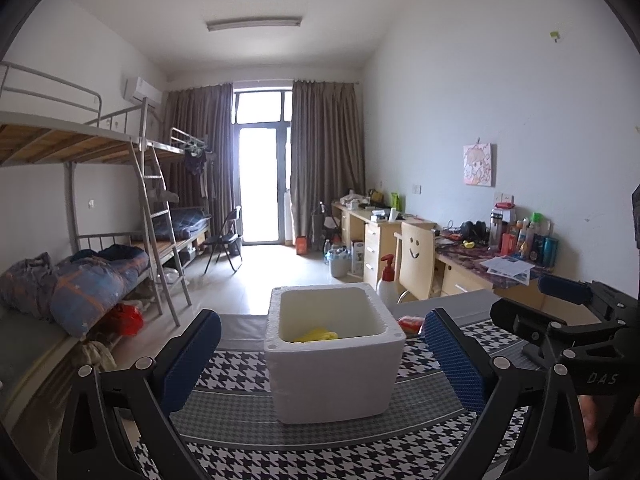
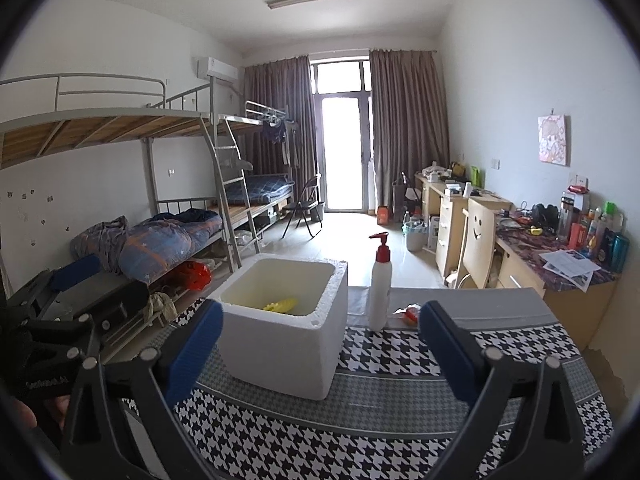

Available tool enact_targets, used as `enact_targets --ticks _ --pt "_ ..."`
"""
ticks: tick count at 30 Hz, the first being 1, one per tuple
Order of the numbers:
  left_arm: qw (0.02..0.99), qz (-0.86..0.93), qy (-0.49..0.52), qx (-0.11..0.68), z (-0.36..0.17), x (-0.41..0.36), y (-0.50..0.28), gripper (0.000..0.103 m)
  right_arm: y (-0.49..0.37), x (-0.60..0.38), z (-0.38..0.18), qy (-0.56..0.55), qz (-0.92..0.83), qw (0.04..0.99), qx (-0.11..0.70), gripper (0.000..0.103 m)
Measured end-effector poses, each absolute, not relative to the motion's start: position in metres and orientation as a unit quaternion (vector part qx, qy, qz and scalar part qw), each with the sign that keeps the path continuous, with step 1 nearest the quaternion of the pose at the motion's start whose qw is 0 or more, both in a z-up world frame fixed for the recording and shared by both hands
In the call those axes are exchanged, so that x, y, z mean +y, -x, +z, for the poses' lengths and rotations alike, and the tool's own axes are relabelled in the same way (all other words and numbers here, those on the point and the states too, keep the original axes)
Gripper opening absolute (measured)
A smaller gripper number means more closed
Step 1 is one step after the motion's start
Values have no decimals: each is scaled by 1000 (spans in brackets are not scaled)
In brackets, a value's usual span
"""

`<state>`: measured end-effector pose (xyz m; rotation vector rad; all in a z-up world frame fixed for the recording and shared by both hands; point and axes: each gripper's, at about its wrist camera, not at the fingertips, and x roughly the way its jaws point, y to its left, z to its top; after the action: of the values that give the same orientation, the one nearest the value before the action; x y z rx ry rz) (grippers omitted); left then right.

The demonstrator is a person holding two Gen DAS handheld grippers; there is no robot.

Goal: Organize soft objects

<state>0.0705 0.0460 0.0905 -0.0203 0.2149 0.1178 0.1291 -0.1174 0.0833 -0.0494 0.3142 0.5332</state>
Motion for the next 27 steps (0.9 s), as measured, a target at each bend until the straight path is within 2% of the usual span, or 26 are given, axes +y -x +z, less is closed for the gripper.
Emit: enact_targets --ticks 27 --pt "994 80 15 69 60 45 -28 102 -84 -135 56 9 271 957 102 103"
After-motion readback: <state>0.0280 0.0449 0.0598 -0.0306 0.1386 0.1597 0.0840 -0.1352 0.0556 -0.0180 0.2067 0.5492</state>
